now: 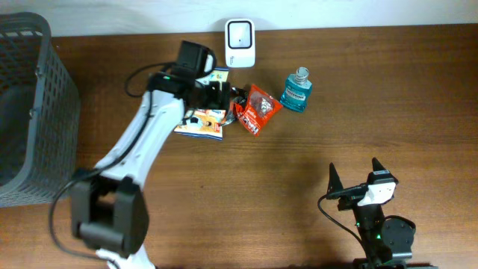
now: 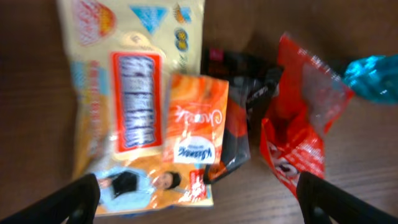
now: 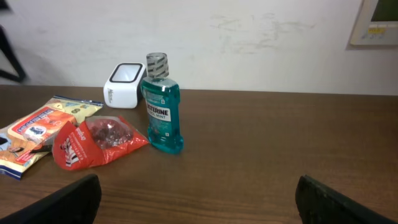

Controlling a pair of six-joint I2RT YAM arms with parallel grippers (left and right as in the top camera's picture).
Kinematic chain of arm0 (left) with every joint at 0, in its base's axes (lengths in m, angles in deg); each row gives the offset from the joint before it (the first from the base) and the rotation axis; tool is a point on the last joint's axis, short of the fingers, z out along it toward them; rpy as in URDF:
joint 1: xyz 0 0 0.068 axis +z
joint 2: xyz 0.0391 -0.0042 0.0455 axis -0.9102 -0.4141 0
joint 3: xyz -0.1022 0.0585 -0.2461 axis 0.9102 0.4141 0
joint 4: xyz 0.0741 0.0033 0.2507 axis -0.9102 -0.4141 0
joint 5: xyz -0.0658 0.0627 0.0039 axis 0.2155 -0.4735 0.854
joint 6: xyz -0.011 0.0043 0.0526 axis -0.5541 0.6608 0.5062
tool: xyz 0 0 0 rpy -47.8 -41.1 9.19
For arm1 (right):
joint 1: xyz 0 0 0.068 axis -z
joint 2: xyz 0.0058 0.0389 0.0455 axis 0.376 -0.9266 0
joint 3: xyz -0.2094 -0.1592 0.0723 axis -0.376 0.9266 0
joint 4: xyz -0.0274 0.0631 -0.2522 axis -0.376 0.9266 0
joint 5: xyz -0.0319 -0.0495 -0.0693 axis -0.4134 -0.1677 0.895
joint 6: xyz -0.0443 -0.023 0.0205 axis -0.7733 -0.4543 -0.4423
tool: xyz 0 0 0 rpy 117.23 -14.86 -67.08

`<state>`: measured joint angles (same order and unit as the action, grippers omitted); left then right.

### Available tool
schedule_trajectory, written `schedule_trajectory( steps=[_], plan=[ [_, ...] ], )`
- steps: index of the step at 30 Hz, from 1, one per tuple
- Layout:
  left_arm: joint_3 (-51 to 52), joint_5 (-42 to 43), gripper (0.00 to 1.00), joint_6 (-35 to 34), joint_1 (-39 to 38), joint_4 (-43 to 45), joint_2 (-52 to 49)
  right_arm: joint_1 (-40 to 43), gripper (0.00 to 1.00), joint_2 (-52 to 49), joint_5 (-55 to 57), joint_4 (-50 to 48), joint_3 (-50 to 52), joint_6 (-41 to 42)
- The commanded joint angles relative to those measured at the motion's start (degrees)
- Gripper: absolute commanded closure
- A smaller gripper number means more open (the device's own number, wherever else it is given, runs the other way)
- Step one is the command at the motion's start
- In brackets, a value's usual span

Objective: Scan the item barcode

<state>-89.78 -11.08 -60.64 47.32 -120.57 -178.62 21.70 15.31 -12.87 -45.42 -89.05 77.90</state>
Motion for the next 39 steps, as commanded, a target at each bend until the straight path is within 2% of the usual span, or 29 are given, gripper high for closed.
schedule_trajectory(
  steps=[1,4,5,10,18,19,21,24,26,27,28,29,32,33,34,35,36,38,39],
  plan=[
    [-2.7,-4.9,0.01,-0.5,7.9,-7.3,12.7,-0.3,0.01,0.4,0.1,0.1,0.5,-0.4],
    [-2.5,-4.9,0.01,-0.5,13.2,-20.8,13.4,-0.3,0.01,0.4,0.1,0.1,0.5,-0.4],
    [-2.5,-4.9,0.01,-0.5,13.1,-22.4,13.4,-0.3,0.01,0.4,0.1,0.1,0.5,-0.4],
    [-2.5,2.9,0.01,-0.5,13.1,-26.7,13.4,-0.3,0.02,0.4,0.1,0.1,0.5,-0.4],
    [-2.5,2.9,0.01,-0.5,13.1,-29.6,13.4,-0.3,0.01,0.4,-0.5,-0.6,0.5,-0.3],
    [-2.5,2.9,0.01,-0.5,13.1,-29.6,13.4,-0.3,0.01,0.4,-4.0,-2.4,0.5,-0.3],
    [-2.5,2.9,0.01,-0.5,13.1,-29.6,13.4,-0.4,0.01,0.4,-20.5,-7.6,0.5,0.1],
    [-2.5,2.9,0.01,-0.5,13.1,-29.6,13.4,-0.4,0.01,0.4,-39.8,-20.1,0.5,1.2],
    [-2.5,2.9,0.01,-0.5,13.1,-29.6,13.4,-0.4,0.01,0.4,-41.0,-34.1,0.3,7.1],
    [-2.5,2.9,0.01,-0.5,13.1,-29.6,13.4,-0.3,0.01,0.4,-40.6,-38.7,-1.0,7.2],
    [-2.5,2.9,0.01,-0.5,13.1,-29.6,13.4,-0.3,0.02,0.4,-38.4,-40.1,-3.0,7.1],
    [-2.5,2.9,0.01,-0.5,13.1,-29.6,13.4,-0.3,0.01,-0.3,-35.4,-38.8,-7.8,3.6],
    [-2.5,2.9,0.01,-0.5,13.1,-29.6,13.4,-0.3,0.01,-11.1,-34.8,-19.6,-27.4,-8.4],
    [-2.5,2.9,0.01,-0.5,13.1,-29.6,13.4,-0.3,0.01,-18.0,-34.9,-9.0,-36.2,-12.3],
    [-2.5,2.9,0.01,-0.5,13.1,-29.6,13.4,-0.3,0.01,-33.0,-34.9,11.4,-54.0,-18.0],
    [-2.5,2.9,0.01,-0.5,13.1,-29.6,13.4,-0.3,0.02,-43.3,-34.9,24.4,-66.0,-18.8],
    [-2.5,2.9,0.01,-0.5,13.1,-29.6,13.4,-0.3,0.02,-56.5,-41.9,41.2,-81.2,-18.0],
    [-2.5,2.9,0.01,-0.5,13.1,-29.6,13.4,-0.4,0.02,-69.8,-58.4,54.7,-93.1,-9.1],
    [-2.5,2.9,0.01,-0.5,13.1,-29.6,13.4,-0.4,0.02,-75.1,-63.6,57.6,-94.5,-8.6]
  ],
)
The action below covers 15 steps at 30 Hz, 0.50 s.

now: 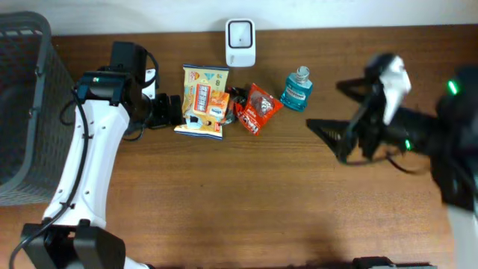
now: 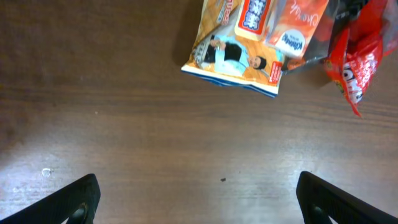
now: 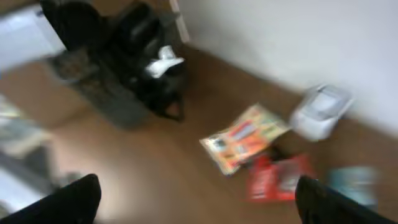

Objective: Scan the item barcode

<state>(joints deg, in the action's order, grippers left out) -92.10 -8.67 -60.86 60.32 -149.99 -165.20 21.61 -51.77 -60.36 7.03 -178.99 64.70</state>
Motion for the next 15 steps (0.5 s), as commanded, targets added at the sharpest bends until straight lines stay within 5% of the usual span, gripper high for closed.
schedule_trajectory(
  steps=[1,3,5,7,15],
  plan=[
    [-0.2,0.5,0.01,-0.3,0.1,-0.2,0.0,-0.3,0.01,-12.6,-22.9,1.4,-4.5,5.3],
    [-0.2,0.5,0.01,-0.3,0.1,-0.2,0.0,-1.7,0.01,-18.9,-7.0,-0.8,-4.5,16.3],
    [-0.2,0.5,0.01,-0.3,0.1,-0.2,0.0,-9.8,0.01,-21.8,37.3,3.8,-4.5,25.1],
    [-0.2,0.5,0.01,-0.3,0.1,-0.2,0.0,-14.9,0.01,-21.8,57.1,1.8,-4.5,33.7],
    [-0.2,0.5,0.01,-0.3,0.1,-0.2,0.0,-15.3,0.02,-25.4,58.7,-7.3,-2.5,34.1]
  ],
)
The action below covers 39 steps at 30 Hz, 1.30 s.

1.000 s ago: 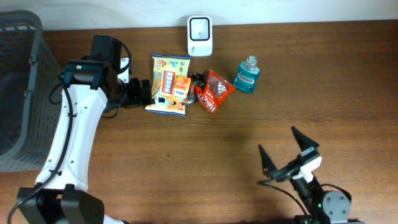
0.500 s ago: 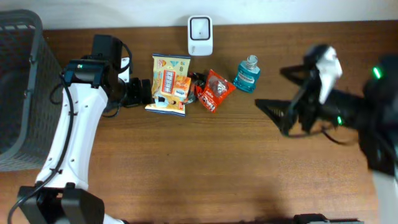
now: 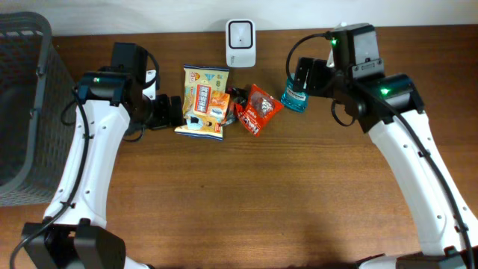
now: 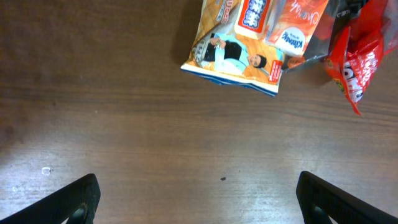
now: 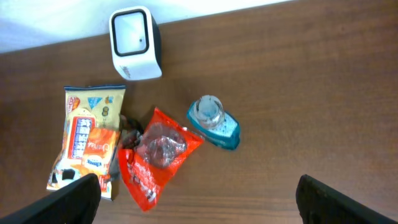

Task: Scan the item barcode
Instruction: 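Grasp the teal mouthwash bottle with the right gripper, then lift the mouthwash and hold its label to the scanner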

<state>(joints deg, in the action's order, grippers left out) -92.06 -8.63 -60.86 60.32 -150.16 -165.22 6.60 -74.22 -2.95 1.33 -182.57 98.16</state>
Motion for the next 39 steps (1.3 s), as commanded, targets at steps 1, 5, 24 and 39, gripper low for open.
schedule_trajectory(
  steps=[1,5,24,39],
  plan=[
    [-0.2,0.4,0.01,-0.3,0.1,0.0,0.0,-0.2,0.06,-5.2,1.3,-3.2,1.0,0.6],
    [-0.2,0.4,0.01,-0.3,0.1,0.0,0.0,-0.3,0.25,-13.0,2.4,-9.6,1.0,0.4],
    [-0.2,0.4,0.01,-0.3,0.1,0.0,0.0,-0.1,0.85,-18.9,8.2,-9.3,-3.4,0.6],
    [-0.2,0.4,0.01,-0.3,0.1,0.0,0.0,8.5,0.81,-33.1,-1.6,7.8,-10.7,-3.2]
  ],
)
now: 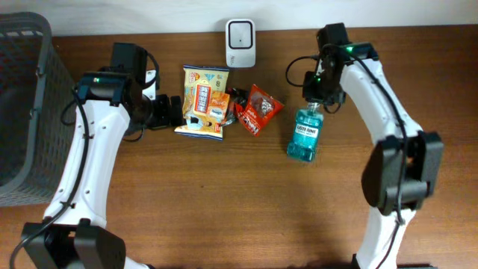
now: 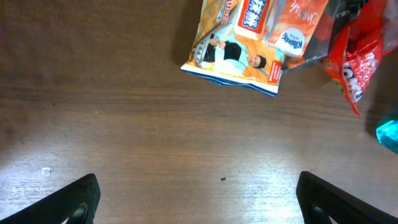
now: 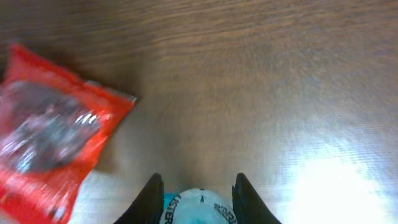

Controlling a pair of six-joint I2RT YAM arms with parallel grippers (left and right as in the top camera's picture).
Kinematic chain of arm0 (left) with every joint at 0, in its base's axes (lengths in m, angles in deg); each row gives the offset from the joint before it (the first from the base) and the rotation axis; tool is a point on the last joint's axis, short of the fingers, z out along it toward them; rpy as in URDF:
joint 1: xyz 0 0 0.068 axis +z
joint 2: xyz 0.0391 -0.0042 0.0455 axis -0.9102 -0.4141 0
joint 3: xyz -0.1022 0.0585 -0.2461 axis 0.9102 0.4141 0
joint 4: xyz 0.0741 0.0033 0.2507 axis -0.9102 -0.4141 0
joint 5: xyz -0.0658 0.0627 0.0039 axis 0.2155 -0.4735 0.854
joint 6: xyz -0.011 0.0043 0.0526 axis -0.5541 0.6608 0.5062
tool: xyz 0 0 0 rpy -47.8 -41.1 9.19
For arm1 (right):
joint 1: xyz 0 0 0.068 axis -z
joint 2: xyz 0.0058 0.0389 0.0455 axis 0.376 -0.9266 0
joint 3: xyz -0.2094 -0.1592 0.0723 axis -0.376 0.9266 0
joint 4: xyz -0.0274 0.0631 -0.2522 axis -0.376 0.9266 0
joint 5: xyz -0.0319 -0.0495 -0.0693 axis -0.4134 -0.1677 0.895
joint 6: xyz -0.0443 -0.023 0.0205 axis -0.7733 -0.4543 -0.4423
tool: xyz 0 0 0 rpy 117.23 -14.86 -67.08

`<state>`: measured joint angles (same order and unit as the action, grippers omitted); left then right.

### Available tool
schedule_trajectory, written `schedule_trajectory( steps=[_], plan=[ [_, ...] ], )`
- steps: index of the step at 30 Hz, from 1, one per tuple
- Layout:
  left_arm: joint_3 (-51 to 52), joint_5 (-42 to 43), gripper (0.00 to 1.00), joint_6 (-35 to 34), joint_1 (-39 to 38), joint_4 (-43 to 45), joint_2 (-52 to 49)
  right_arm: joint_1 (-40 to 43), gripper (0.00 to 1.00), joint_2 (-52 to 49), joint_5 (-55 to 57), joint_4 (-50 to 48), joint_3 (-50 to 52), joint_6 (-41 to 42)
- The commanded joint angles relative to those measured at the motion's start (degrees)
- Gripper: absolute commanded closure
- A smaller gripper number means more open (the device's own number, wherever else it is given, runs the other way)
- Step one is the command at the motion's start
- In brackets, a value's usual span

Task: Scan the item barcode
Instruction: 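Lift the mouthwash and hold its label to the scanner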

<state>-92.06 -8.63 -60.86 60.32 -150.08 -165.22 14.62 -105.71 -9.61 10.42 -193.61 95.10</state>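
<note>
A blue mouthwash bottle (image 1: 305, 133) shows its label upward in the overhead view, in front of where the other goods lie. My right gripper (image 1: 317, 97) is shut on its top end. In the right wrist view the white cap (image 3: 199, 210) sits between both fingers (image 3: 153, 194). Whether the bottle rests on the table cannot be told. The white barcode scanner (image 1: 240, 33) stands at the back edge. My left gripper (image 2: 198, 202) is open over bare wood, left of the yellow snack bag (image 1: 203, 101).
A red snack bag (image 1: 258, 108) and a dark packet lie between the yellow bag and the bottle. A grey mesh basket (image 1: 30, 104) stands at the far left. The red bag (image 3: 50, 134) is just left of my right gripper.
The bottle stood upright right of the red bag with my right gripper open above it. Now the gripper is shut on its cap and the bottle is nearer the front, label up. The left arm is unchanged.
At first my left gripper hovered open over the snack bags and the right arm was parked at the front right. Then the left gripper was left of the bags, where it stays. The right arm was above the bottle, and now holds it.
</note>
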Motion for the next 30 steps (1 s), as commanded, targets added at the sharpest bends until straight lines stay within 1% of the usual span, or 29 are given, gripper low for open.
schedule_trajectory(
  steps=[1,2,3,5,7,8,9,10,11,14,19,20,22,23,24,25,27,30],
  plan=[
    [-0.2,0.4,0.01,-0.3,0.1,-0.1,0.0,0.5,0.72,-1.6,7.3,-2.1,0.2,-0.2],
    [-0.2,0.4,0.01,-0.3,0.1,-0.1,0.0,0.6,0.62,-1.5,7.8,-2.2,-0.7,-0.2],
    [-0.2,0.4,0.01,-0.3,0.1,-0.1,0.0,0.7,0.48,-1.4,7.8,-1.8,-1.0,-0.2],
    [-0.2,0.4,0.01,-0.3,0.1,-0.1,0.0,0.8,0.08,-1.4,7.8,0.6,-2.7,-1.7],
    [-0.2,0.4,0.01,-0.3,0.1,-0.1,0.0,0.7,0.03,-1.4,7.3,4.9,-4.4,-1.7],
    [-0.2,0.4,0.01,-0.3,0.1,-0.1,0.0,0.7,0.01,-1.4,4.6,8.3,-5.2,-1.7],
    [-0.2,0.4,0.01,-0.3,0.1,-0.1,0.0,0.7,0.01,-1.4,0.1,12.5,-5.4,-1.7],
    [-0.2,0.4,0.01,-0.3,0.1,-0.1,0.0,0.6,0.01,-1.5,-1.3,17.4,-4.9,-2.1],
    [-0.2,0.4,0.01,-0.3,0.1,-0.1,0.0,0.0,0.01,-1.5,-1.3,18.8,-2.7,-5.9],
    [-0.2,0.4,0.01,-0.3,0.1,-0.1,0.0,-2.8,0.01,-1.6,-0.9,13.5,4.7,-9.2],
    [-0.2,0.4,0.01,-0.3,0.1,-0.1,0.0,-4.2,0.00,-1.6,2.6,2.2,12.0,-9.2],
    [-0.2,0.4,0.01,-0.3,0.1,-0.1,0.0,-4.2,0.05,-1.6,5.1,0.3,14.3,-9.2],
    [-0.2,0.4,0.01,-0.3,0.1,-0.1,0.0,-4.2,0.05,-1.6,5.6,-1.8,16.4,-9.2],
    [-0.2,0.4,0.01,-0.3,0.1,-0.1,0.0,-4.2,0.14,-1.6,5.6,-2.3,16.6,-9.2],
    [-0.2,0.4,0.01,-0.3,0.1,-0.1,0.0,-4.2,0.44,-1.6,5.6,-3.0,16.5,-9.2],
    [-0.2,0.4,0.01,-0.3,0.1,-0.1,0.0,-4.2,0.52,-1.6,5.6,-3.5,16.5,-9.1],
    [-0.2,0.4,0.01,-0.3,0.1,-0.1,0.0,-4.2,0.53,-1.6,5.1,-4.4,16.2,-7.8],
    [-0.2,0.4,0.01,-0.3,0.1,-0.1,0.0,-4.2,0.53,-1.6,3.0,-3.8,10.2,-6.6]
  ],
)
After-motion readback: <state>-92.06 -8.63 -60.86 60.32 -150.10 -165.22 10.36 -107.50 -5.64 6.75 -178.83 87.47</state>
